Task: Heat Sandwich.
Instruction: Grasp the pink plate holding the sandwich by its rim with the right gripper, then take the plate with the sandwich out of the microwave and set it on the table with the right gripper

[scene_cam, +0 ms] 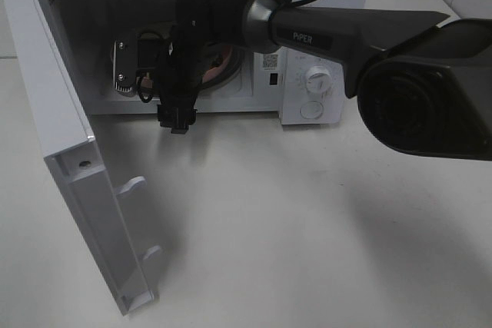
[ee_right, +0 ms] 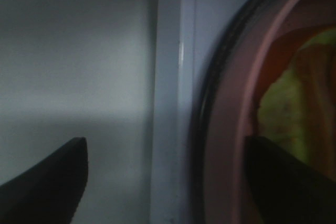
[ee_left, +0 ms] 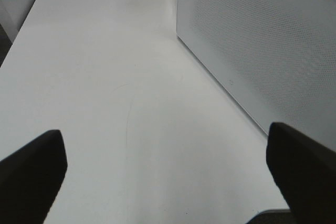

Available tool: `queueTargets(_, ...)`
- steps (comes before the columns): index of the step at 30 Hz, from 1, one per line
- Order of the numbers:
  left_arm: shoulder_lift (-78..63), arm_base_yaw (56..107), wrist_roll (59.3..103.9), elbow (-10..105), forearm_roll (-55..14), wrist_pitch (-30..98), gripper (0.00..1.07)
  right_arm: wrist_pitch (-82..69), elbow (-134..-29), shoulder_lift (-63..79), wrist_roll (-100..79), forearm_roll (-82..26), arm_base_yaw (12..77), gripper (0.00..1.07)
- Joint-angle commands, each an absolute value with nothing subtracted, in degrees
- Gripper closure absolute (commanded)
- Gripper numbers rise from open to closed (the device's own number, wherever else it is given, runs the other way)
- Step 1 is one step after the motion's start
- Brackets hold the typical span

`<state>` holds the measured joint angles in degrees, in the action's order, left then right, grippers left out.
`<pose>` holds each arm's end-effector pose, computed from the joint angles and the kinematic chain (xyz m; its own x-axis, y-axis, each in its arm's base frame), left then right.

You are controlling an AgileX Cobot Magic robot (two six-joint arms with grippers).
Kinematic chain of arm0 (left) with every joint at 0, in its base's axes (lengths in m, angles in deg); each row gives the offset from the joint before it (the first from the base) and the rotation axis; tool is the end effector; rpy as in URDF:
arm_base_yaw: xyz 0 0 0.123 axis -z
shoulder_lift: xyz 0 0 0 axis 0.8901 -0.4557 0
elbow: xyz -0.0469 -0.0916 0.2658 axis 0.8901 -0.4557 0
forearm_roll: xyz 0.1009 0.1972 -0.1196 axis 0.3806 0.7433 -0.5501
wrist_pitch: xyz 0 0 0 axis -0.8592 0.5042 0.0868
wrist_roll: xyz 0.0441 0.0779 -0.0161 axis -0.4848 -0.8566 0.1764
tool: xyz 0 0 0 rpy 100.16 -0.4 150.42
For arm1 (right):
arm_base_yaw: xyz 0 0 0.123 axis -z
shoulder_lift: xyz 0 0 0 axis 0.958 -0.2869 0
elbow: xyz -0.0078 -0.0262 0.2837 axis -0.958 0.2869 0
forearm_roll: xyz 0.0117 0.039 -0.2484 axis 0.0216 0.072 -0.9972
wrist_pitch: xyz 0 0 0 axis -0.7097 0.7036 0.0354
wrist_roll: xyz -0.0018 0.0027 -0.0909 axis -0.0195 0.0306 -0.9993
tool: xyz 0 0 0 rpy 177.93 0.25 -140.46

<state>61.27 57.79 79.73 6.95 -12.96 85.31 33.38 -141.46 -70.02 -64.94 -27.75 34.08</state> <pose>-0.0078 -0.0105 0.2808 -0.4511 0.0002 -0.8925 0.0253 0.9996 -0.0125 0.4358 0.3564 0.1345 0.2330 -0.9156 -0.3277 -0.8429 -0.0221 -0.5376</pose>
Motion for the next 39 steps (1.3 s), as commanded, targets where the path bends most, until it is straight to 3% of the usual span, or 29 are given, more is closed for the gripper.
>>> queueTargets(1, 62.42, 58.13, 79.90, 6.89, -13.36, 84.80, 0.09, 34.99, -141.58, -70.14, -64.71, -26.31, 34.02, 0.29)
queueTargets(11, 62.42, 58.13, 79.90, 6.89, -13.36, 84.80, 0.09, 38.48, -141.58, -70.14, -60.58, -24.65, 34.71, 0.38)
queueTargets(14, 62.42, 58.13, 79.90, 6.89, -13.36, 84.80, 0.09, 38.37, -141.58, -70.14, -59.67, -24.65, 34.71, 0.54)
queueTargets(15, 62.42, 58.13, 79.90, 6.89, -13.36, 84.80, 0.09, 38.43, -141.58, -70.14, -59.67, -24.65, 34.71, 0.65)
queueTargets(16, 62.42, 58.13, 79.90, 6.89, -13.36, 84.80, 0.09, 38.43, -141.58, -70.14, -59.67, -24.65, 34.71, 0.65)
queueTargets(19, 62.42, 58.13, 79.90, 6.89, -13.36, 84.80, 0.09, 38.88, -141.58, -69.97, -59.67, -24.48, 34.71, 0.85)
queueTargets(27, 62.42, 58.13, 79.90, 6.89, -13.36, 84.80, 0.09, 40.15, -141.58, -69.97, -60.30, -24.65, 34.71, 1.07)
queueTargets(39, 62.42, 58.13, 79.90, 6.89, -13.36, 84.80, 0.09, 43.30, -141.46, -67.96, -64.88, -24.48, 34.71, 1.07)
